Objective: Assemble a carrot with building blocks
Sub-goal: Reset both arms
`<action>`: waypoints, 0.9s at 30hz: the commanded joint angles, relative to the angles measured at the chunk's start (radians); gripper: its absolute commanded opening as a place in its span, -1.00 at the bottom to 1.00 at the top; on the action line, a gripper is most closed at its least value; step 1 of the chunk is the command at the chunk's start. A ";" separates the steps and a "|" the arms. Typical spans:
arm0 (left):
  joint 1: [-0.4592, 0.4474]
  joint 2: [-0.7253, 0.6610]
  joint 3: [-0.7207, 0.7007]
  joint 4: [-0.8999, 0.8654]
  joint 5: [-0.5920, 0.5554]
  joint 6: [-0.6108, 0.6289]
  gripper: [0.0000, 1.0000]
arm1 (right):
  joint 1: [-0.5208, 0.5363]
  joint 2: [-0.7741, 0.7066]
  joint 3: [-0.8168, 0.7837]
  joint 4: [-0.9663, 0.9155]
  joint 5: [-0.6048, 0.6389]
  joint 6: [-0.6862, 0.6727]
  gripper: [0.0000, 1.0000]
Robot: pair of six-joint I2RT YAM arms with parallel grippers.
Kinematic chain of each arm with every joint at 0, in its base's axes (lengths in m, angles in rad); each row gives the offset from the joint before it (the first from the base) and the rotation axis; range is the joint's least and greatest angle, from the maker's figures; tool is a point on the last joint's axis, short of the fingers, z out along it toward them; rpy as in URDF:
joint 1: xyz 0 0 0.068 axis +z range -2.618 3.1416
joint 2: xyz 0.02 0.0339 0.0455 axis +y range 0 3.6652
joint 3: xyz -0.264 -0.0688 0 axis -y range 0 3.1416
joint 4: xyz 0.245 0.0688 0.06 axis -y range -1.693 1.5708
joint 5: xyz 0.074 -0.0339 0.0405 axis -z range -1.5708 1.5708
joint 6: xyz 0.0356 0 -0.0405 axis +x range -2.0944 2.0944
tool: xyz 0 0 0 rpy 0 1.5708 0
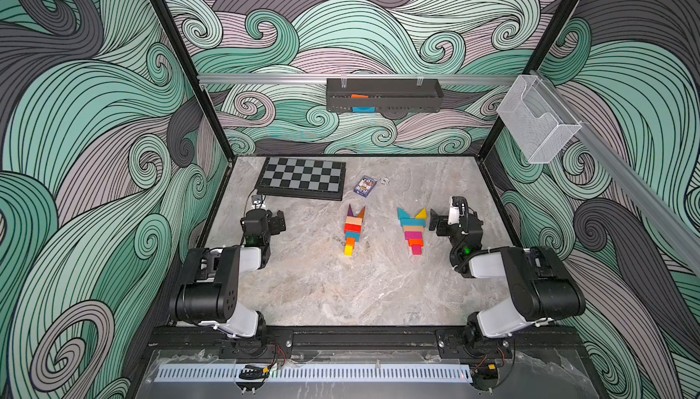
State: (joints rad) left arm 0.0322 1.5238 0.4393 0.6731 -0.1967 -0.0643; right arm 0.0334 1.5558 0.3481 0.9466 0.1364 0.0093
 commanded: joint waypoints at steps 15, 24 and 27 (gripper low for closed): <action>0.003 -0.001 0.023 0.003 -0.029 -0.015 0.97 | 0.008 0.008 0.032 -0.005 -0.025 -0.034 0.97; 0.003 -0.001 0.024 0.002 -0.030 -0.015 0.97 | 0.011 0.007 0.032 -0.004 -0.020 -0.036 0.97; 0.003 -0.001 0.024 0.002 -0.030 -0.015 0.97 | 0.011 0.007 0.031 -0.004 -0.019 -0.035 0.97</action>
State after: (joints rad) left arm 0.0322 1.5238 0.4393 0.6735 -0.2161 -0.0715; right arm 0.0402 1.5562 0.3653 0.9314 0.1242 -0.0059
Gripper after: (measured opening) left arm 0.986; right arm 0.987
